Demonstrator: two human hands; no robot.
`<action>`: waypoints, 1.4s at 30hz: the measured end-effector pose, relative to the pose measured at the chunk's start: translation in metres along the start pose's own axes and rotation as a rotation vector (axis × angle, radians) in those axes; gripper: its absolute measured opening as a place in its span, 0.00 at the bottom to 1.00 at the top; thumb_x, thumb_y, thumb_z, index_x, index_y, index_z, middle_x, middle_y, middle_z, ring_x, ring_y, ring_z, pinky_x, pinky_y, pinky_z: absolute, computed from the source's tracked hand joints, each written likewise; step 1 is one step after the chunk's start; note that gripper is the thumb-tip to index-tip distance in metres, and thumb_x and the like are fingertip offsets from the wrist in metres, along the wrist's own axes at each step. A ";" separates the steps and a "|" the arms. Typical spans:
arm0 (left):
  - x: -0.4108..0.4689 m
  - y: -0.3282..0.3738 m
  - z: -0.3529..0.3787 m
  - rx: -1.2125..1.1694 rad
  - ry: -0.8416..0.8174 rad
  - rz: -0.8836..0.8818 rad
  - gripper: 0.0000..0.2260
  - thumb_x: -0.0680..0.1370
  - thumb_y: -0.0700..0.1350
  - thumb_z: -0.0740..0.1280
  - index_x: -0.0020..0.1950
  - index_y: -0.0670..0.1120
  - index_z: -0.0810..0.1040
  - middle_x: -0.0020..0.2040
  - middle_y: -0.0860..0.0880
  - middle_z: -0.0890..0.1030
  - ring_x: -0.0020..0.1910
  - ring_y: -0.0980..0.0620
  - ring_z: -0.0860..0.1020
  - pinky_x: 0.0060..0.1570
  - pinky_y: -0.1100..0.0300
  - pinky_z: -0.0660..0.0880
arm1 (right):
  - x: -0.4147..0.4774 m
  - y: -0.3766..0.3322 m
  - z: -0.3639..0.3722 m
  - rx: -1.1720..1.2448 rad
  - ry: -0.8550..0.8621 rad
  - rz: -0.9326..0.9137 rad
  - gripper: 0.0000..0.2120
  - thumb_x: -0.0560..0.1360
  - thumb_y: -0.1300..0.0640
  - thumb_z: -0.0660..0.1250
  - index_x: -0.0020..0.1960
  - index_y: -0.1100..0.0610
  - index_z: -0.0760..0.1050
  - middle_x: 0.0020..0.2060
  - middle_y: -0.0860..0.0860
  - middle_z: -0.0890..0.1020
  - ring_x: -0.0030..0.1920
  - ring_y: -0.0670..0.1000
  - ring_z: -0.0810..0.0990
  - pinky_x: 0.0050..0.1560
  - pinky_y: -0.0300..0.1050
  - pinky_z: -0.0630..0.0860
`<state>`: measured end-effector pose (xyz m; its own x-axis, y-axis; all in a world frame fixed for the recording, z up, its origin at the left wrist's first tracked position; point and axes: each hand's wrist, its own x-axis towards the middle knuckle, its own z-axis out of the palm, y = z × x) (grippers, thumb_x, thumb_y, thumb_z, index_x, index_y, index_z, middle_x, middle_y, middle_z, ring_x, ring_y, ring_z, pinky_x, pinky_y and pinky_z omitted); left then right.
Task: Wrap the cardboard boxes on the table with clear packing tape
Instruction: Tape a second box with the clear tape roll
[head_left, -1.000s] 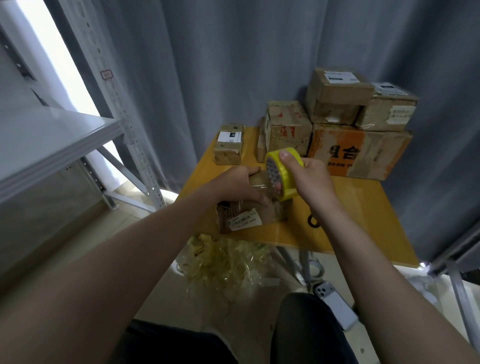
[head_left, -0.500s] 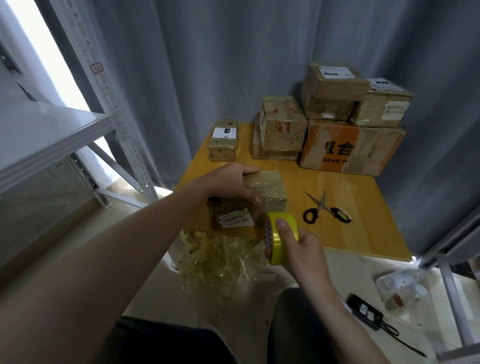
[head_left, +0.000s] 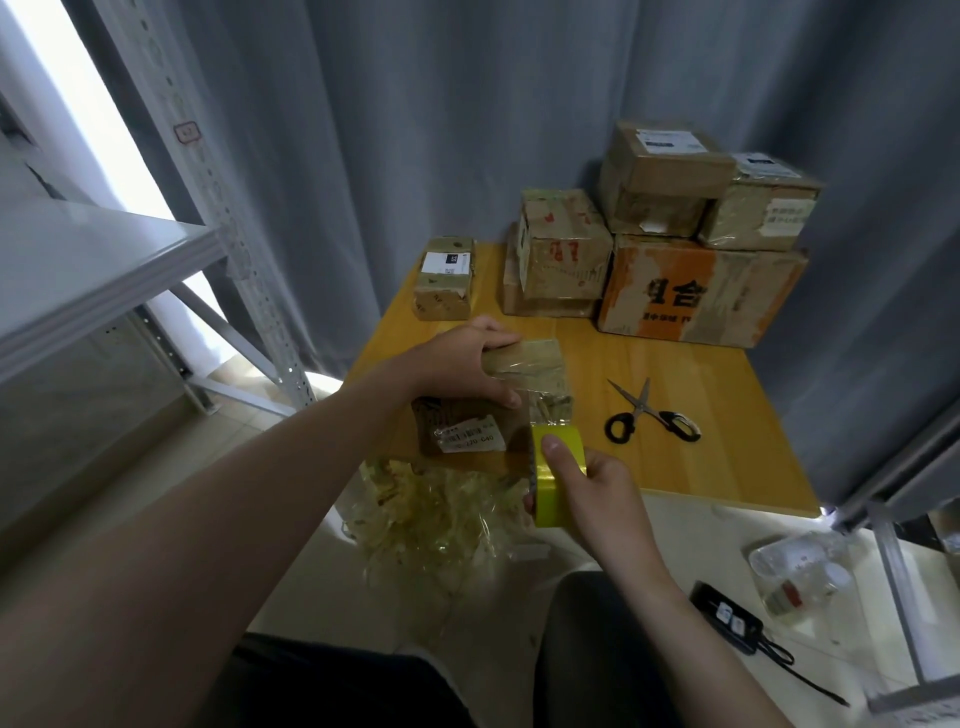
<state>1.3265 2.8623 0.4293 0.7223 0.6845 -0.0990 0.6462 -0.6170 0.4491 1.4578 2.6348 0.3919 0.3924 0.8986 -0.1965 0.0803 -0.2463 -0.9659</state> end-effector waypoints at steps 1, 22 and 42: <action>-0.001 0.000 0.000 -0.011 0.006 0.007 0.47 0.67 0.65 0.79 0.82 0.55 0.64 0.73 0.57 0.65 0.69 0.52 0.69 0.69 0.50 0.72 | 0.002 0.001 0.000 0.004 0.003 0.004 0.19 0.80 0.41 0.67 0.51 0.57 0.80 0.40 0.58 0.87 0.43 0.60 0.87 0.51 0.63 0.83; -0.004 0.010 -0.001 -0.019 0.078 0.099 0.29 0.69 0.50 0.80 0.69 0.52 0.78 0.58 0.54 0.83 0.55 0.53 0.80 0.56 0.51 0.79 | 0.109 -0.071 0.020 -1.039 -0.280 -0.295 0.39 0.83 0.32 0.41 0.85 0.55 0.43 0.84 0.49 0.41 0.83 0.47 0.38 0.82 0.58 0.42; -0.007 0.018 -0.033 -0.453 -0.470 -0.354 0.32 0.68 0.62 0.77 0.62 0.40 0.82 0.53 0.41 0.87 0.53 0.42 0.86 0.59 0.45 0.81 | -0.010 -0.054 -0.028 0.179 0.085 -0.334 0.08 0.80 0.54 0.70 0.44 0.57 0.80 0.28 0.45 0.82 0.30 0.39 0.79 0.32 0.30 0.74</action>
<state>1.3251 2.8591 0.4672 0.5841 0.5121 -0.6297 0.7687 -0.0999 0.6318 1.4756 2.6292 0.4503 0.4471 0.8833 0.1410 0.0583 0.1285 -0.9900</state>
